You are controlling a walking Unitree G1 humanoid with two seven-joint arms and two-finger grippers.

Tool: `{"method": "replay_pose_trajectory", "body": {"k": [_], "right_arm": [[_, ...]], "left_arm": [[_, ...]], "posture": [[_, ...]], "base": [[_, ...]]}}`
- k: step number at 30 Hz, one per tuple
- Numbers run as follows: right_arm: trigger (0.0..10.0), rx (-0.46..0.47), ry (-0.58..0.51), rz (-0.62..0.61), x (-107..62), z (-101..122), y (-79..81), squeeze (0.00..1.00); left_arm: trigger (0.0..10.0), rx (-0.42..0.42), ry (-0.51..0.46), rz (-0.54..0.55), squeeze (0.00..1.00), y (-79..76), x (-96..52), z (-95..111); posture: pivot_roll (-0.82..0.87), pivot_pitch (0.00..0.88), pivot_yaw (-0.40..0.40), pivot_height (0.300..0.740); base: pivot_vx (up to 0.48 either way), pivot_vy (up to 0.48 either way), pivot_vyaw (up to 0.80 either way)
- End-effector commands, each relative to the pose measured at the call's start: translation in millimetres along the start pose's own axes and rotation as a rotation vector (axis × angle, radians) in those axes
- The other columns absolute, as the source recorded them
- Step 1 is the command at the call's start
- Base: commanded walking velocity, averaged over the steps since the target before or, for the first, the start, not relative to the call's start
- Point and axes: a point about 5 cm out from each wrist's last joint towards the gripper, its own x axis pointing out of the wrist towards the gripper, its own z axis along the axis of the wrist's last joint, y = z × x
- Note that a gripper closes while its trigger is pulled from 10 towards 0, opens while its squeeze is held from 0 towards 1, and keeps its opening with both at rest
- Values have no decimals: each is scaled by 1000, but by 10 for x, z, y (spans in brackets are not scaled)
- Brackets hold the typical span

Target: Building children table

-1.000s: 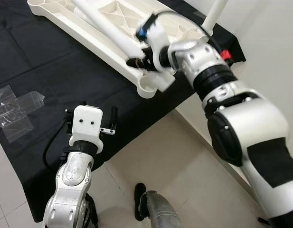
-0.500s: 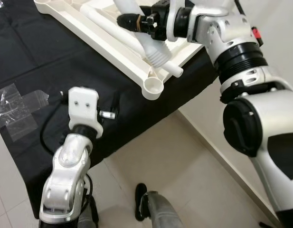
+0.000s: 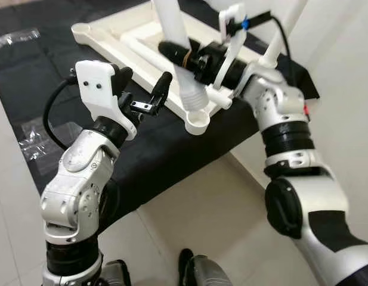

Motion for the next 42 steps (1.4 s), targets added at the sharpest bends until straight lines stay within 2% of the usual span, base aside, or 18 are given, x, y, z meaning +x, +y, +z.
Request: {"method": "replay_pose_trajectory", "body": {"k": [1,4,9,10,12,18,24,31,42], "right_arm": [[0,-20,-51,11,-29,-6,75,0],[0,-19,-57,18,-45,-56,116,0],[0,-39,-46,35,-162,-332,319,0],[0,-39,-46,35,-162,-332,319,0],[0,-25,-60,70,-211,-397,445,0],[0,-14,-50,113,-276,-488,611,0],[0,-23,-38,131,-283,-517,666,0],[0,-108,26,205,-321,-614,872,0],[0,-149,51,229,-336,-663,948,0]], "left_arm": [[10000,-52,1,-15,0,19,22,26],[10000,-67,-2,-3,0,46,36,36],[10000,-78,23,14,0,110,69,44],[10000,-78,23,14,0,110,69,44],[10000,-84,45,11,0,121,55,4],[10000,-118,75,-6,0,109,42,-47],[10000,-130,89,-11,0,104,37,-74],[10000,-149,128,-25,0,62,33,-122],[10000,-160,137,-20,0,65,23,-126]], "posture": [[42,81,-91,740],[42,81,-91,740],[44,95,-93,740],[44,95,-93,740],[39,100,-83,740],[35,108,-80,740],[36,112,-79,740],[39,118,-75,740],[40,121,-72,740]], "base": [[0,0,0],[0,0,0],[0,0,0],[0,0,0],[0,0,0],[0,0,0],[0,0,0],[0,0,0],[0,0,0]]}}
